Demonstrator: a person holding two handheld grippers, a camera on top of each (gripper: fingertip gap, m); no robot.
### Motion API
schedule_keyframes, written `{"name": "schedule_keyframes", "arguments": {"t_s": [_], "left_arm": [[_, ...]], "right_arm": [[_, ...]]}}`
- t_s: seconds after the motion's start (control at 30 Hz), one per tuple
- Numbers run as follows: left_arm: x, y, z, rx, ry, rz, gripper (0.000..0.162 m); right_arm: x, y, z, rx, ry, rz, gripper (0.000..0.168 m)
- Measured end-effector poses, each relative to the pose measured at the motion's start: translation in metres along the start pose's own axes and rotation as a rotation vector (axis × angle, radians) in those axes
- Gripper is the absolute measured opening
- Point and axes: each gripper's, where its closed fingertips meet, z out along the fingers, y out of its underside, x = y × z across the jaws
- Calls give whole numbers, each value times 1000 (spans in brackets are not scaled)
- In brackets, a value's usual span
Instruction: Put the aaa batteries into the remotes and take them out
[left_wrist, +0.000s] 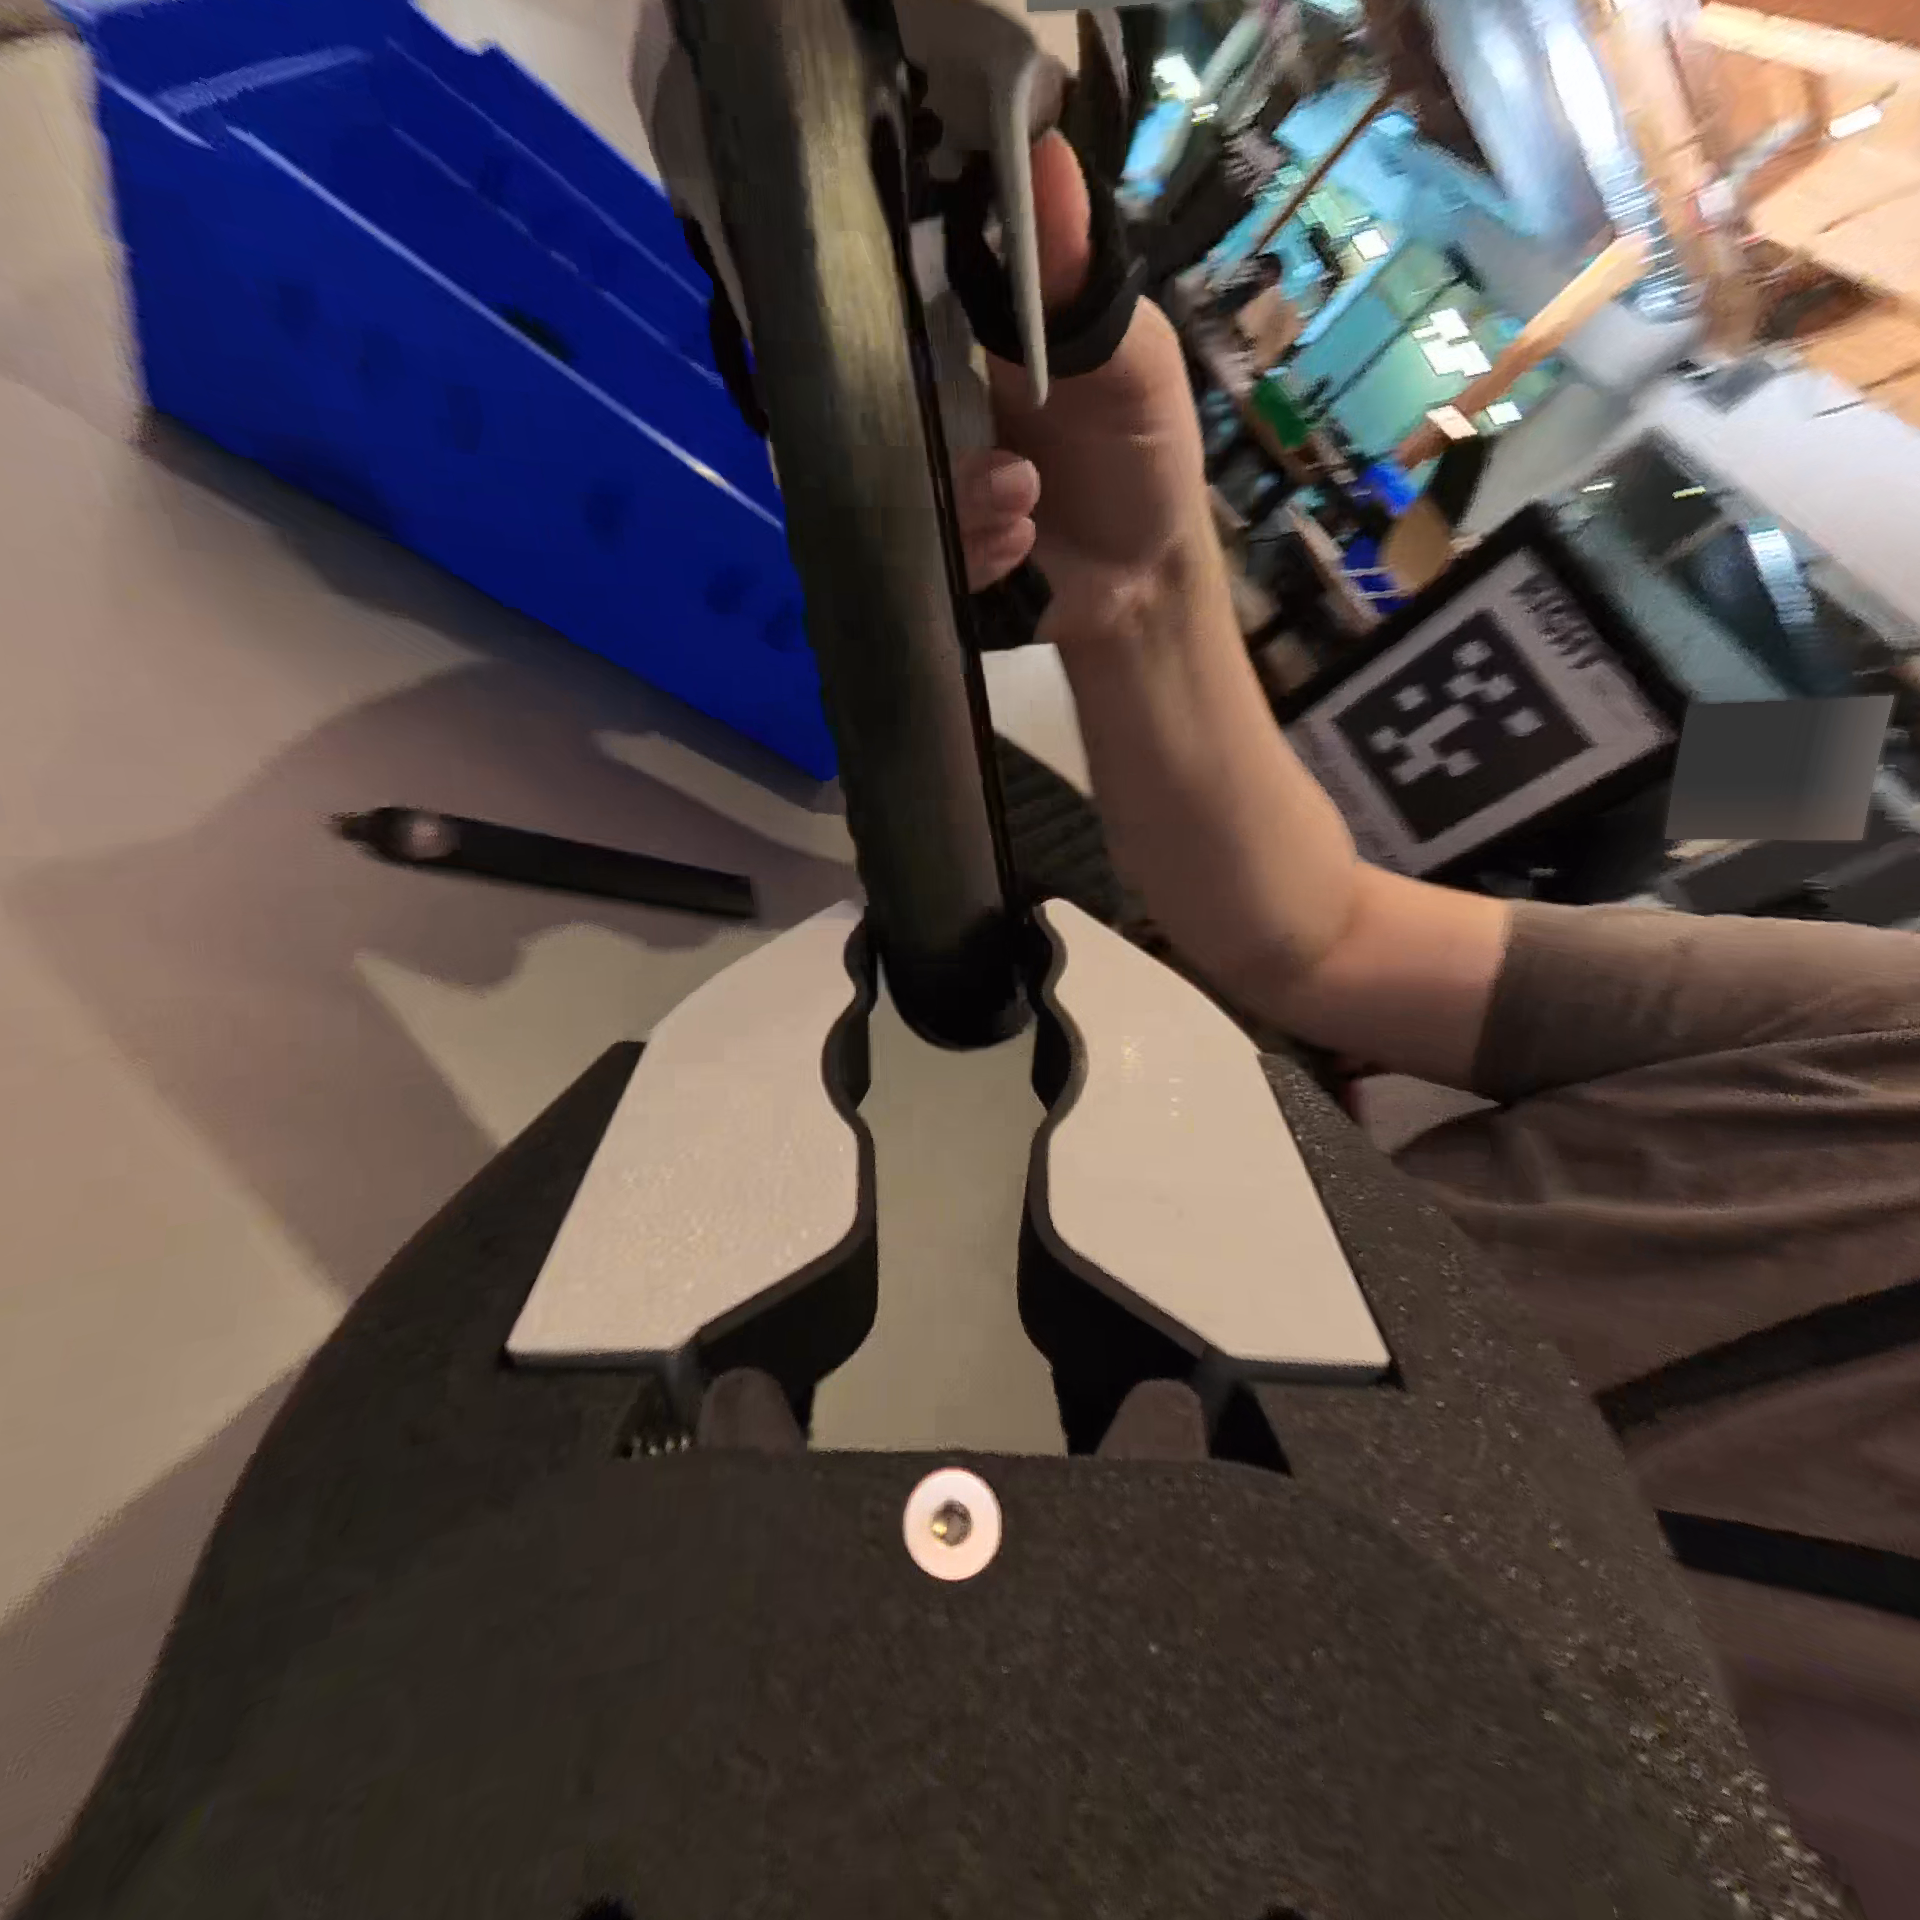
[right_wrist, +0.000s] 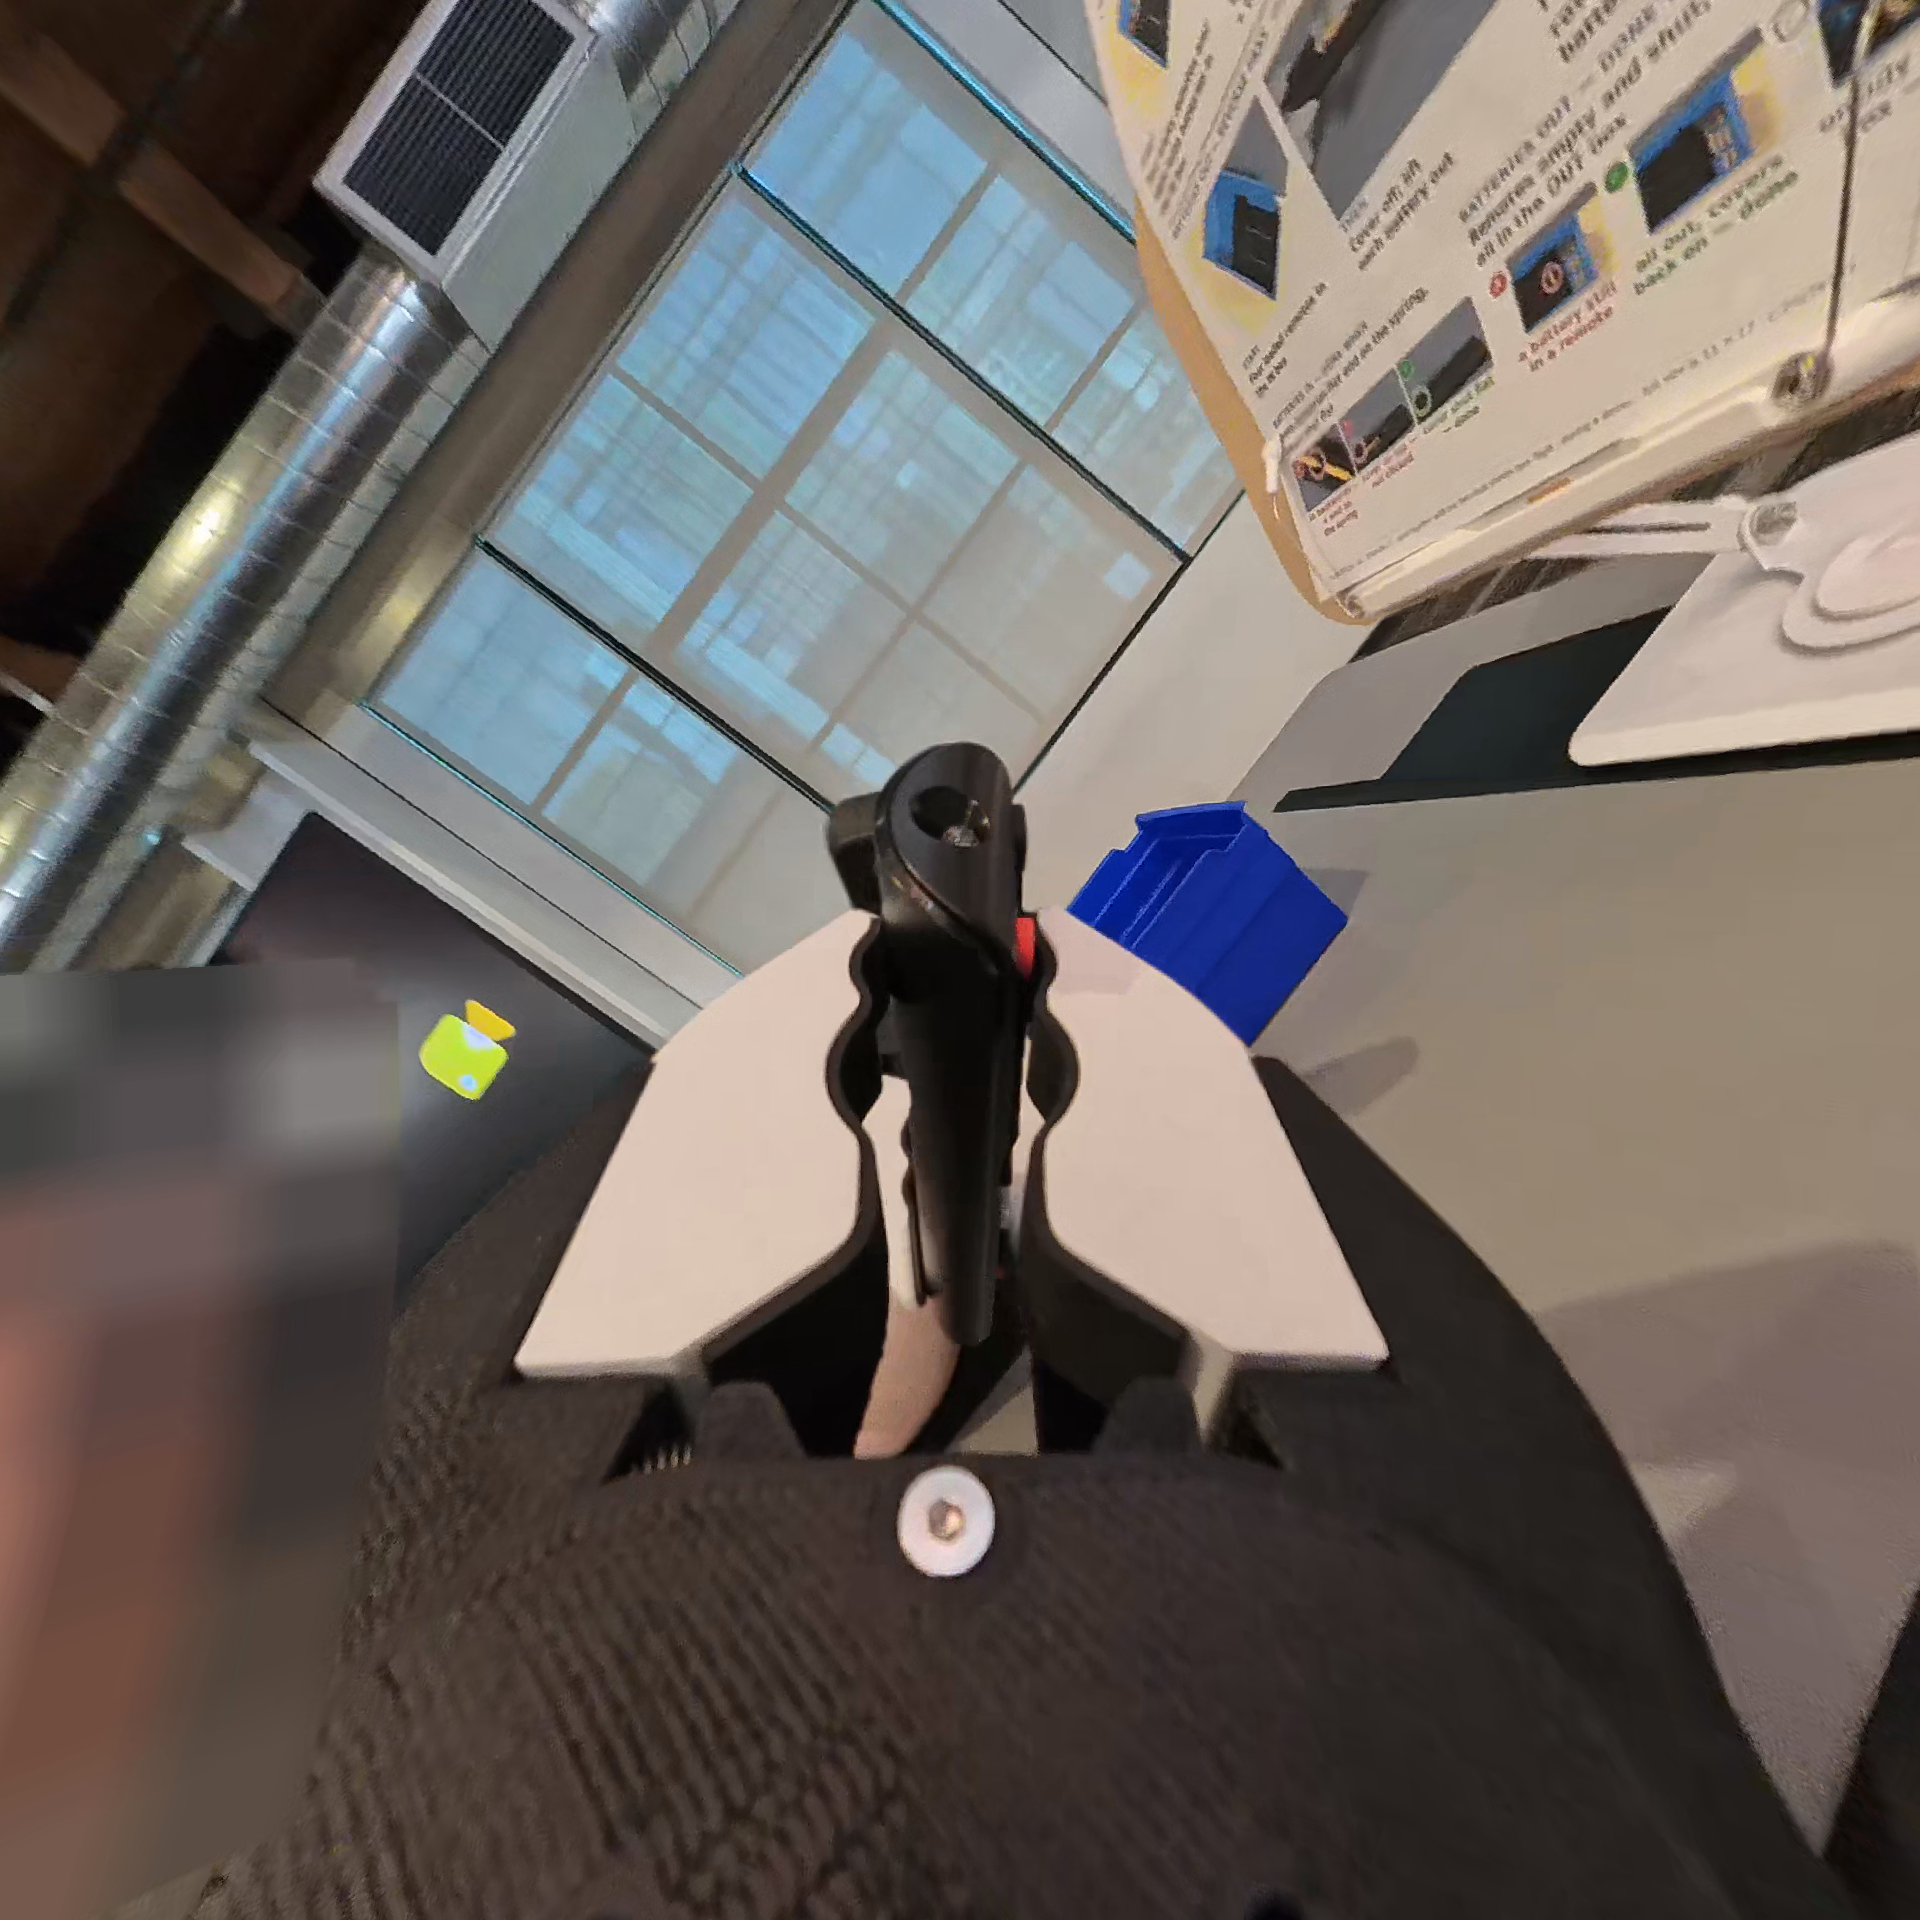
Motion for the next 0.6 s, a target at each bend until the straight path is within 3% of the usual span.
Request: {"name": "schedule_keyframes", "arguments": {"t_s": [0.17, 0.3, 0.43, 0.6], "left_arm": [[9, -18, -78, 113, -244, 88, 27], [10, 0, -181, 178, -554, 163, 27], [4, 56, -270, 65, -837, 165, 27], [-21, 153, -290, -157, -968, -96, 27]], "right_arm": [[42, 38, 26, -207, 69, 130, 25], [86, 88, 45, -395, 121, 284, 25], [116, 119, 54, -488, 165, 319, 25], [145, 140, 62, -610, 276, 223, 26]]}}
